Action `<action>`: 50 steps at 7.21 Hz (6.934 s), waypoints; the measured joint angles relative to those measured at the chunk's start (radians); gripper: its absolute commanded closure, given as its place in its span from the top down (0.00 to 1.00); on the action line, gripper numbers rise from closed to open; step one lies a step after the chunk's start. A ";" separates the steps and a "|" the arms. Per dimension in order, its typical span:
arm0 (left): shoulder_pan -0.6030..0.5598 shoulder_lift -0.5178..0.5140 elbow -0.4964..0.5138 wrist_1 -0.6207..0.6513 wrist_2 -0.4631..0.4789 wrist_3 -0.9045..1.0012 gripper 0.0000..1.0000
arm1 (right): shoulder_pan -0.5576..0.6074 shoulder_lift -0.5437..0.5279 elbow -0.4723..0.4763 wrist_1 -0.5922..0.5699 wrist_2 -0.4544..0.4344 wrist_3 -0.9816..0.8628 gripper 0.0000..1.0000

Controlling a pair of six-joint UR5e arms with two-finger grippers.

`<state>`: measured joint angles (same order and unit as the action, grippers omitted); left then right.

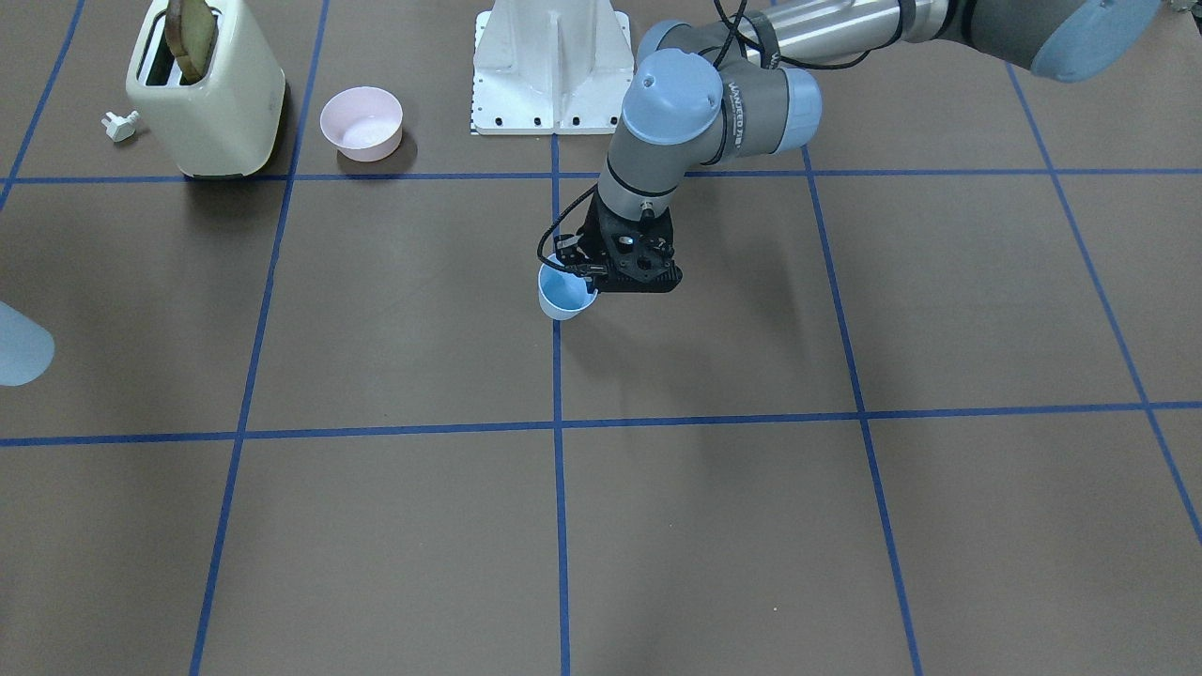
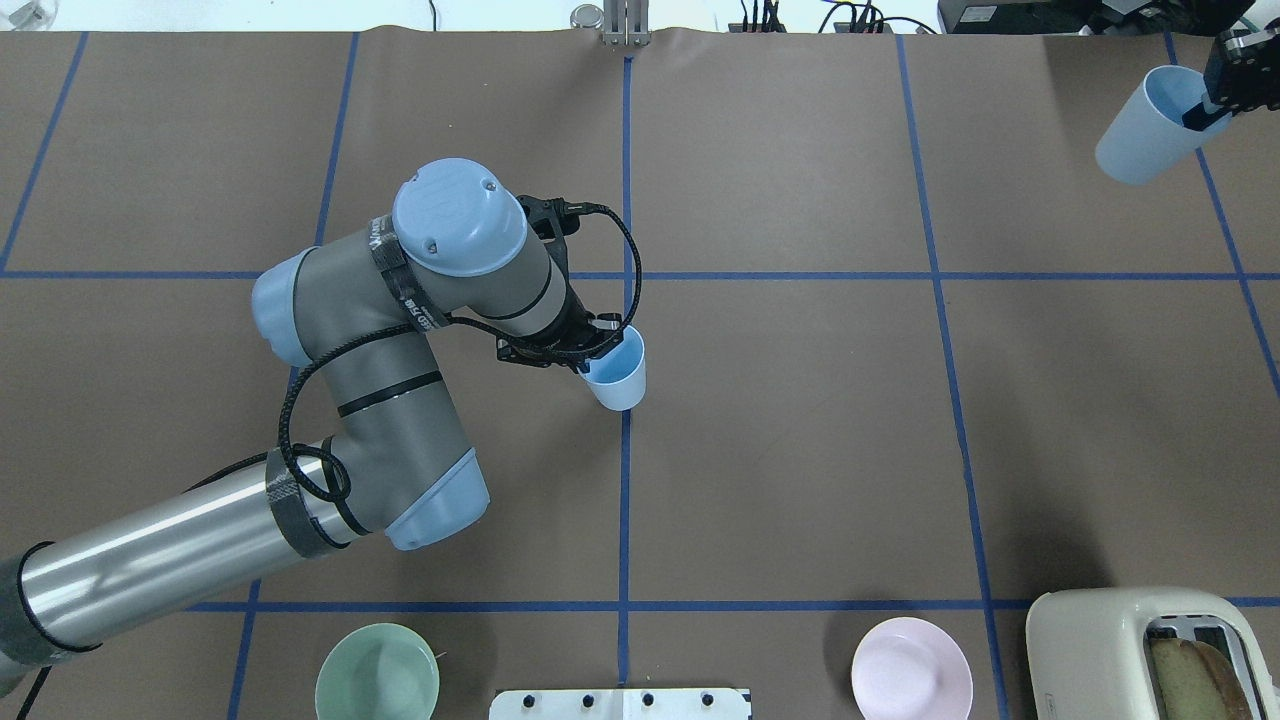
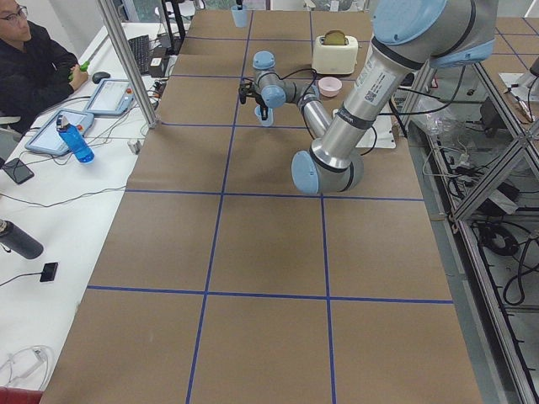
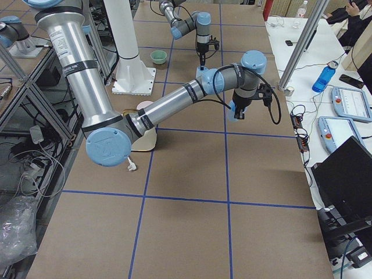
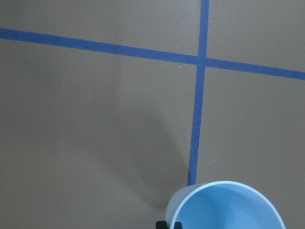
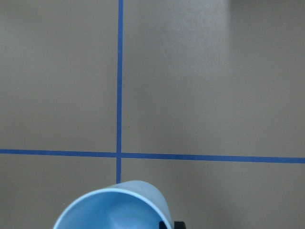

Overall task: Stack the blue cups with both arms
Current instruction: 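Set the cup upright at center with the left gripper while the right lifts its cup, then withdraw the left arm while the right gripper carries its blue cup toward the placed cup, then lower the right gripper's blue cup into the standing blue cup, then open the right gripper and lift it away from the stacked cups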

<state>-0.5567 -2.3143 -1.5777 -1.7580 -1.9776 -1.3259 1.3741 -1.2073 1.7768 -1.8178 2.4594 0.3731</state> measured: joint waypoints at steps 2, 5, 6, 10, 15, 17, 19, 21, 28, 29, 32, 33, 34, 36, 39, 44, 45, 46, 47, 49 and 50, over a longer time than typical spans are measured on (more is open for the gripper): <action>0.018 -0.001 0.005 -0.001 0.019 -0.003 0.00 | 0.000 0.016 -0.001 -0.008 0.001 0.004 0.00; 0.036 -0.001 0.012 -0.005 0.047 -0.005 0.00 | 0.003 0.020 0.005 -0.009 0.001 0.010 0.00; 0.043 0.000 0.013 -0.012 0.050 -0.008 0.54 | 0.005 0.021 0.006 -0.009 0.001 0.010 0.00; 0.046 0.009 0.009 -0.086 0.061 -0.007 0.97 | 0.004 0.037 0.007 -0.009 0.005 0.030 0.00; -0.078 0.089 -0.072 -0.090 -0.053 0.099 0.98 | -0.122 0.134 0.067 -0.008 -0.013 0.340 0.00; -0.184 0.142 -0.084 -0.089 -0.140 0.233 0.98 | -0.214 0.167 0.114 -0.005 -0.062 0.498 0.00; -0.285 0.211 -0.092 -0.094 -0.215 0.358 0.98 | -0.310 0.223 0.141 -0.003 -0.128 0.650 0.00; -0.386 0.302 -0.106 -0.117 -0.290 0.490 0.98 | -0.419 0.285 0.150 -0.003 -0.210 0.784 0.00; -0.616 0.539 -0.111 -0.234 -0.446 0.764 0.98 | -0.729 0.359 0.115 0.037 -0.500 1.001 0.00; -0.643 0.552 -0.111 -0.236 -0.452 0.783 0.98 | -0.752 0.362 0.086 0.075 -0.524 1.024 0.00; -0.741 0.560 -0.111 -0.234 -0.549 0.810 0.98 | -0.799 0.390 0.012 0.131 -0.573 1.055 0.00; -0.764 0.560 -0.111 -0.234 -0.571 0.813 0.98 | -0.814 0.397 0.003 0.133 -0.584 1.062 0.00; -0.784 0.560 -0.110 -0.232 -0.586 0.829 0.98 | -0.834 0.400 -0.001 0.133 -0.603 1.074 0.00; -0.832 0.572 -0.104 -0.225 -0.609 0.898 0.98 | -0.864 0.391 0.002 0.134 -0.635 1.084 0.00; -0.862 0.587 -0.101 -0.223 -0.614 0.959 0.98 | -0.874 0.359 0.031 0.136 -0.642 1.085 0.00; -0.861 0.591 -0.098 -0.220 -0.610 0.962 0.98 | -0.902 0.355 0.035 0.137 -0.655 1.087 0.00; -0.861 0.591 -0.098 -0.220 -0.610 0.962 0.98 | -0.902 0.355 0.035 0.138 -0.656 1.087 0.00; -0.861 0.591 -0.098 -0.220 -0.609 0.962 0.98 | -0.903 0.355 0.034 0.141 -0.656 1.087 0.26; -0.861 0.592 -0.097 -0.219 -0.610 0.962 0.98 | -0.903 0.353 0.033 0.144 -0.656 1.085 0.99; -0.861 0.593 -0.099 -0.219 -0.610 0.962 0.98 | -0.903 0.340 0.036 0.153 -0.671 1.077 1.00; -0.861 0.593 -0.100 -0.219 -0.611 0.962 0.98 | -0.903 0.338 0.041 0.155 -0.686 1.076 1.00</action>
<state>-1.4174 -1.7209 -1.6773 -1.9773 -2.5882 -0.3636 0.4711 -0.8695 1.8175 -1.6629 1.7729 1.4493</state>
